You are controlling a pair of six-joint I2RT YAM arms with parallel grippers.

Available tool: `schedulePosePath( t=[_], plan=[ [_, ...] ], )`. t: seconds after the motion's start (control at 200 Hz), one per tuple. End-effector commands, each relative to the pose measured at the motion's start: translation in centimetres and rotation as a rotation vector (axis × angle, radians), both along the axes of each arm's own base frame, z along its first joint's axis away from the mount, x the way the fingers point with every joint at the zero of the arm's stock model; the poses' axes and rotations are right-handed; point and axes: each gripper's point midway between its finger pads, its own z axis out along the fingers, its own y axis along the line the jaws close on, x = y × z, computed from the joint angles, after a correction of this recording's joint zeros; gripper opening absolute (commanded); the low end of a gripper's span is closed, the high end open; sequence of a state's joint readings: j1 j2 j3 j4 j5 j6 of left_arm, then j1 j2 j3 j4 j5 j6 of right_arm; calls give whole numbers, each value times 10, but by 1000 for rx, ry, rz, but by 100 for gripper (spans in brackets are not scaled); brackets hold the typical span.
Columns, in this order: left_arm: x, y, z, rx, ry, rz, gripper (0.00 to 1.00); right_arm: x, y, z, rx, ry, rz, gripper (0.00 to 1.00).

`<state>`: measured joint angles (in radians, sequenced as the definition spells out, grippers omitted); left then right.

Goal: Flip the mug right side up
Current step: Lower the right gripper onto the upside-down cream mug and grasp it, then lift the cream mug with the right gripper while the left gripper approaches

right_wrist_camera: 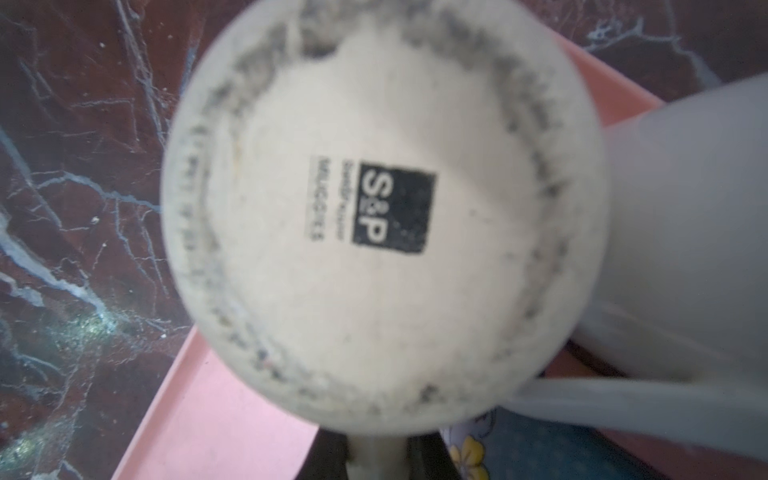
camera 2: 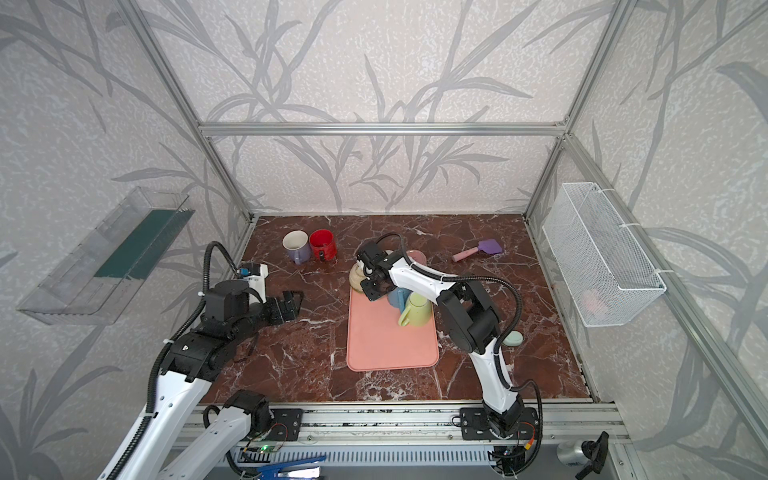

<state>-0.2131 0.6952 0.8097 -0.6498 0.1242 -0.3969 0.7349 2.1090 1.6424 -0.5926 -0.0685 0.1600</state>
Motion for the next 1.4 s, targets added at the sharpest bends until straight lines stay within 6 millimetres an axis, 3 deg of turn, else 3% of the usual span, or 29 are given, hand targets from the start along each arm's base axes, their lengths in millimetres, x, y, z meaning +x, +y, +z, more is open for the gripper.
schedulePosePath(
  t=[0.0,0.37,0.77,1.4],
  plan=[
    [1,1,1,-8,-10,4,95,-9,9,23,102,33,13,0],
    [3,1,-1,-8,-3,6,95,-19,22,58,255,76,23,0],
    [5,0,-5,-10,14,4,94,-16,7,73,463,171,-60,0],
    [9,-2,-3,-26,11,4,92,-21,4,138,706,154,-40,0]
  ],
)
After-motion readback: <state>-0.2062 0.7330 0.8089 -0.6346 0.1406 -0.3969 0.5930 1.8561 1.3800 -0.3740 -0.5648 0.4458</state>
